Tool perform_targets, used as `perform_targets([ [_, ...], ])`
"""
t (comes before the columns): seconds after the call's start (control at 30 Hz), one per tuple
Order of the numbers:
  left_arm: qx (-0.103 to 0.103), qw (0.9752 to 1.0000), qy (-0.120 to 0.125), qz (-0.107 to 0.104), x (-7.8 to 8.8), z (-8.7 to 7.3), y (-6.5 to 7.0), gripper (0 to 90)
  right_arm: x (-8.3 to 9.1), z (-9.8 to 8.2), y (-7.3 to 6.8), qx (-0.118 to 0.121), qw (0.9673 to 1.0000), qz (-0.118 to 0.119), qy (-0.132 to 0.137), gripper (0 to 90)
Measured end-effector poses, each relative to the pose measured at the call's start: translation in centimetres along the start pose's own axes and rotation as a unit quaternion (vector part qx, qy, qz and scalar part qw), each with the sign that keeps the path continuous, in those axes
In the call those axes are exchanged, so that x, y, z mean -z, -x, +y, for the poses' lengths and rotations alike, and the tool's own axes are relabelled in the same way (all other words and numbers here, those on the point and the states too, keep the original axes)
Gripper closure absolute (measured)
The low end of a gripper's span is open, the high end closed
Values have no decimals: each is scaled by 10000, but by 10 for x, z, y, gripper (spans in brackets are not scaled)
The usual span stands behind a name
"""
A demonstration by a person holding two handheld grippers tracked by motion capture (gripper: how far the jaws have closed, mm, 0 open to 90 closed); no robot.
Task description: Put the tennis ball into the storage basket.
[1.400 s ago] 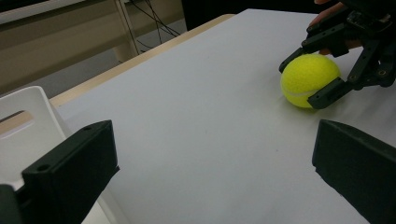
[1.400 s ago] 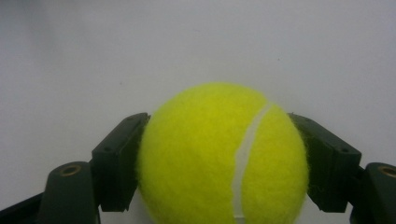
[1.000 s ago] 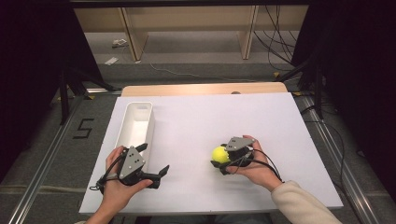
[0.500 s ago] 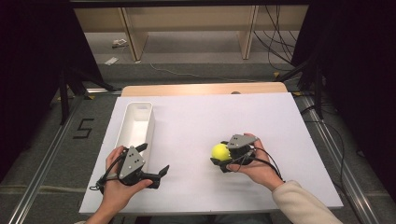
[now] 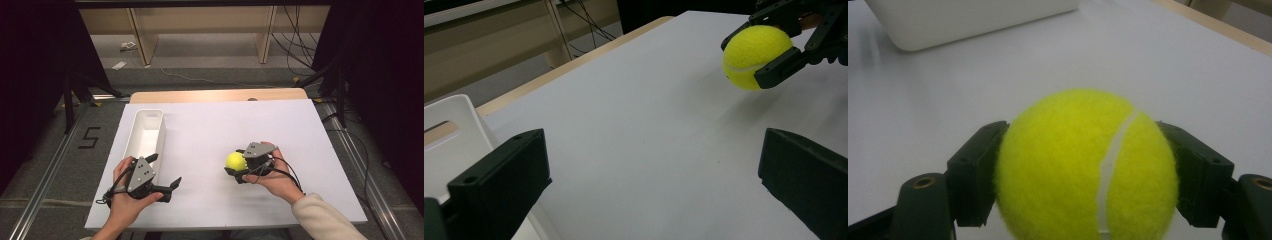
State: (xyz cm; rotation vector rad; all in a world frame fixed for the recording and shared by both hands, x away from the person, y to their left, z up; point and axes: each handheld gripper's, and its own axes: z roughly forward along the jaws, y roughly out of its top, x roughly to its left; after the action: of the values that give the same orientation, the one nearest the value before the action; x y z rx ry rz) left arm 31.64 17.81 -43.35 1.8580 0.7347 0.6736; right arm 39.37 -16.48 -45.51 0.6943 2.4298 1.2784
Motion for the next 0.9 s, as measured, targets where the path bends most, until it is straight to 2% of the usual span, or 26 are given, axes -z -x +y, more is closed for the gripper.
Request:
perform_targets([
  [0.57, -75, 10000, -44, -4, 0, 0, -1, 0, 1, 2, -1, -23, 10000, 5, 59, 258],
  [0.9, -18, 10000, 20, -61, -1, -1, -1, 0, 3, 6, -2, -21, 9999, 3, 148, 258],
])
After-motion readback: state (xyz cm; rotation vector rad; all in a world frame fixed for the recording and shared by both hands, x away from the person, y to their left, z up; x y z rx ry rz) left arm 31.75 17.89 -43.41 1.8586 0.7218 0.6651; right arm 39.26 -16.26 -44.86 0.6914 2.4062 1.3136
